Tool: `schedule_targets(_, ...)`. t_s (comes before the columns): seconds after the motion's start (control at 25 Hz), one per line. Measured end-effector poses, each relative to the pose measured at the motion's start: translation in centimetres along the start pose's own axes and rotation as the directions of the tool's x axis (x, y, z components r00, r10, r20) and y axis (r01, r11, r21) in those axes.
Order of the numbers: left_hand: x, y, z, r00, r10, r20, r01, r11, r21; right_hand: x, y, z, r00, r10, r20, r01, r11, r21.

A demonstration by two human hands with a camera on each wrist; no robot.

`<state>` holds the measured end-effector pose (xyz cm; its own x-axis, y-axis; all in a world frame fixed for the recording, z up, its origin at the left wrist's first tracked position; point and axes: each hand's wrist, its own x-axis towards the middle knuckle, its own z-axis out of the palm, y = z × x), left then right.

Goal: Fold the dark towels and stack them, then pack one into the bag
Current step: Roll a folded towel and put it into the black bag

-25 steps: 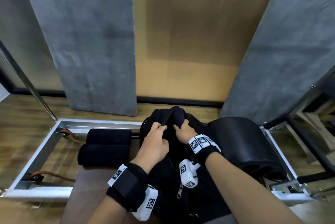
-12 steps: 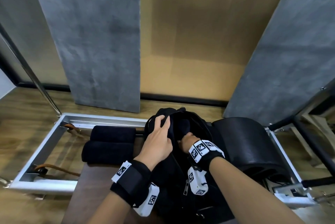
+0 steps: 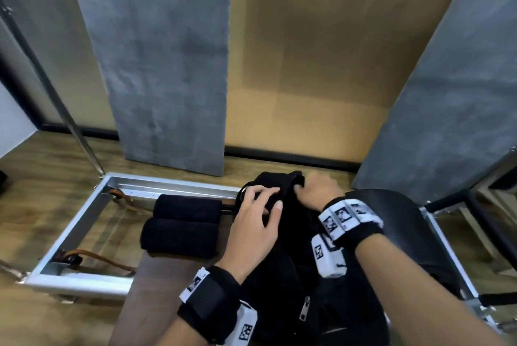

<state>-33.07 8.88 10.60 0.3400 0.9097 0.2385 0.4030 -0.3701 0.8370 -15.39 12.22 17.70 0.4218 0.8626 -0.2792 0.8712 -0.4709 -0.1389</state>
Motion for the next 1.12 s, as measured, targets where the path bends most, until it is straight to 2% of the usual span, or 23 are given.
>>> schedule_targets(0.08, -0.4, -1.9, -0.5, 0.978, -0.09, -0.189, 0.058, 0.985, -0.165, -1.7, -2.7, -3.0, 0.977, -0.104, -0.186, 0.127, 0.985, 0.117)
schedule_targets(0.12, -0.7, -3.5, -1.0, 0.947, -0.194, -0.258, 0.131, 0.961, -0.243, -2.5, -4.7, -3.5, 0.953, -0.159, -0.258, 0.214, 0.957, 0.198)
schedule_targets(0.2, -1.8, -7.5, -2.0, 0.838, -0.444, -0.318, 0.307, 0.865, -0.397, -3.5, -9.1, -2.3, 0.912, -0.287, -0.293, 0.372, 0.879, 0.299)
schedule_targets(0.24, -2.6, -9.8, -2.7, 0.768, -0.558, -0.314, 0.393, 0.798, -0.458, -3.6, -11.2, -0.5, 0.902, -0.357, -0.242, 0.419, 0.859, 0.294)
schedule_targets(0.32, -4.3, -14.1, -3.8, 0.618, -0.738, -0.269, 0.537, 0.647, -0.541, -3.3, -14.7, 4.3, 0.888, -0.458, -0.027, 0.45, 0.858, 0.246)
schedule_targets(0.4, -6.2, -17.1, -4.6, 0.491, -0.841, -0.229, 0.606, 0.518, -0.604, -3.0, -16.9, 9.4, 0.864, -0.48, 0.153, 0.439, 0.866, 0.237)
schedule_targets(0.52, -8.2, -19.3, -5.2, 0.392, -0.9, -0.192, 0.616, 0.412, -0.672, -3.1, -18.0, 15.3, 0.851, -0.496, 0.172, 0.466, 0.864, 0.19)
schedule_targets(0.64, -9.1, -20.1, -5.7, 0.363, -0.92, -0.149, 0.576, 0.347, -0.74, -3.3, -18.7, 19.1, 0.855, -0.502, 0.133, 0.512, 0.857, -0.056)
schedule_targets(0.72, -9.4, -20.1, -6.0, 0.374, -0.921, -0.108, 0.594, 0.327, -0.735, -3.7, -18.9, 20.3, 0.852, -0.504, 0.142, 0.522, 0.837, -0.166)
schedule_targets(0.76, -9.3, -20.1, -6.0, 0.386, -0.918, -0.088, 0.618, 0.329, -0.714, -3.9, -18.8, 20.6, 0.854, -0.494, 0.166, 0.517, 0.842, -0.154)
schedule_targets(0.88, -9.4, -19.7, -6.3, 0.4, -0.915, -0.042, 0.666, 0.322, -0.673, -4.9, -18.5, 20.9, 0.853, -0.46, 0.247, 0.475, 0.88, 0.002)
schedule_targets(1.0, -8.7, -18.2, -7.0, 0.429, -0.902, 0.036, 0.618, 0.264, -0.74, -5.8, -17.7, 19.7, 0.838, -0.461, 0.293, 0.376, 0.876, 0.303)
schedule_targets(1.08, -7.9, -16.4, -8.1, 0.474, -0.876, 0.085, 0.519, 0.2, -0.831, -6.7, -17.5, 17.8, 0.844, -0.482, 0.234, 0.371, 0.841, 0.395)
schedule_targets(1.12, -7.3, -15.1, -8.8, 0.511, -0.853, 0.109, 0.475, 0.175, -0.862, -7.0, -17.4, 16.5, 0.852, -0.492, 0.177, 0.398, 0.83, 0.391)
